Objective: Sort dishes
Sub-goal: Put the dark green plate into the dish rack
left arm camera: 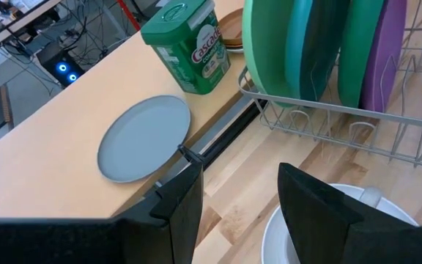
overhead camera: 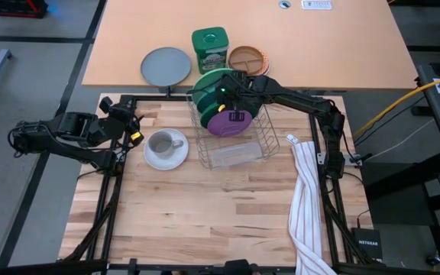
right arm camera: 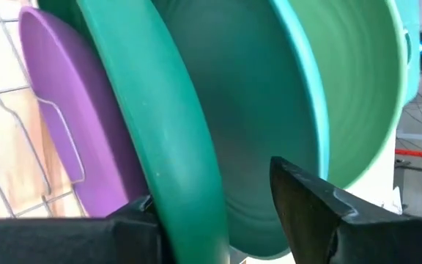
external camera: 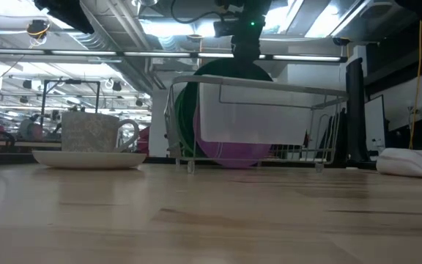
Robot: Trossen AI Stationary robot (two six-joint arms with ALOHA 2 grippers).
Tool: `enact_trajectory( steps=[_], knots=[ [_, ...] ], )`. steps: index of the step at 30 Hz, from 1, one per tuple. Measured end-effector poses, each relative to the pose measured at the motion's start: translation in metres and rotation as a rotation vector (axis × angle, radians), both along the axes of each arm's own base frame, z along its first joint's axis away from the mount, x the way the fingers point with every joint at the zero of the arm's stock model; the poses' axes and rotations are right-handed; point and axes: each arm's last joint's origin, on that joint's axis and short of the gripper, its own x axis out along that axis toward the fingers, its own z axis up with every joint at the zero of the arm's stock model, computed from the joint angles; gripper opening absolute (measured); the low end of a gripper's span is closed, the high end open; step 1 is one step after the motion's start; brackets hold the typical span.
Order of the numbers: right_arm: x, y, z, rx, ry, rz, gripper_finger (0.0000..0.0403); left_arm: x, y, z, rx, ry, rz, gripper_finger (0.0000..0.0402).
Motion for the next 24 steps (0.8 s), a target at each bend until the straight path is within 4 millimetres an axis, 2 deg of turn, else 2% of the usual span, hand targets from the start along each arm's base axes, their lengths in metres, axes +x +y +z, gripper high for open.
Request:
enact_trajectory(
  steps=[7,14,24],
  knots=[
    [0.0,0.0,0.0,0.0,0.018,0.029,0.0175,0.0,0.0,0.0,-0.007,-0.011,0.006,0.0166],
    [0.005,0.017,0.0,-0.07,0.063,0.067,0.0175,0.0,0.0,0.0,-0.009,-0.015,0.008,0.0166],
    [0.009,0.036,-0.001,-0.065,0.09,0.119,0.0175,0.0,0.0,0.0,-0.009,-0.015,0.008,0.0166]
  ],
)
